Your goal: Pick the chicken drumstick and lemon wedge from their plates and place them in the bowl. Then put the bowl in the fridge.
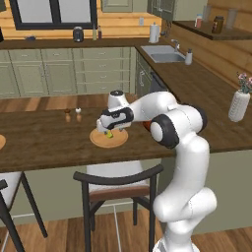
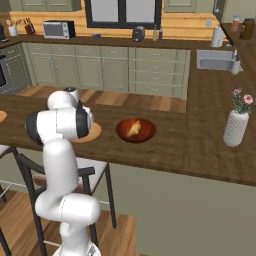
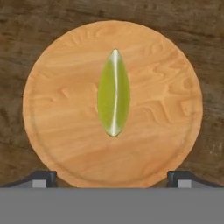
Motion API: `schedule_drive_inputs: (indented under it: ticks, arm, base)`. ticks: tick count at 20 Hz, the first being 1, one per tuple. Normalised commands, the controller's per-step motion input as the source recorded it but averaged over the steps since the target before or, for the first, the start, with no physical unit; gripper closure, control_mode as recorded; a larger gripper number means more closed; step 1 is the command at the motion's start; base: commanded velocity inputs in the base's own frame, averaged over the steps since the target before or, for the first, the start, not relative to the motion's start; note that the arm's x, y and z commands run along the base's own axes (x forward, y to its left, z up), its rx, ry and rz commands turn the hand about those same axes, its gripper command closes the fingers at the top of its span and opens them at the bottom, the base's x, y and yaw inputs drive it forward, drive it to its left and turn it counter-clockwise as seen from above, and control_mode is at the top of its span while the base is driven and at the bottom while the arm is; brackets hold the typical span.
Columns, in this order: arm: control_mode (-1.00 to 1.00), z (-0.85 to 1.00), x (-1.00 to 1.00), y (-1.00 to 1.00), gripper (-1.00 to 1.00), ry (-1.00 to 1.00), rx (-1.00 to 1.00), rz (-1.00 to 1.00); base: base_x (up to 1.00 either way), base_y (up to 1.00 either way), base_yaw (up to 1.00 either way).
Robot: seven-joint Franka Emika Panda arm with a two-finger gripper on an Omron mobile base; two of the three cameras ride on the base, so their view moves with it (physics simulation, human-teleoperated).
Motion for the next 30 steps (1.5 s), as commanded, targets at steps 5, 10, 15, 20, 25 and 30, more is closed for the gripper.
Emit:
schedule_drive_inputs:
  ticks: [5,10,15,20,25,30]
  arm:
    - [-1.00,-0.44,0.42,0.00,-1.00,0.00,0.00,-0.01]
    - [-1.00,-0.36,0.51,0.05,-1.00,0.01,0.00,-0.01]
    - [-1.00,-0.28,0.40,0.10,-1.00,0.02,0.00,0.00]
    - [-1.00,-0.03,0.08,0.01,1.00,0.01,0.00,-0.01]
    - [-1.00,0.00,-0.02,0.00,1.00,0.00,0.00,0.00]
    - [-1.00,0.71,-0.61,-0.35,1.00,-0.14,0.11,0.00]
  base:
    - [0.00,0.00,0.00]
    - [0.00,0.00,0.00]
    - [0.00,0.00,0.00]
    - [0.00,0.00,0.00]
    - [0.00,0.00,0.00]
    - [0.00,0.00,0.00]
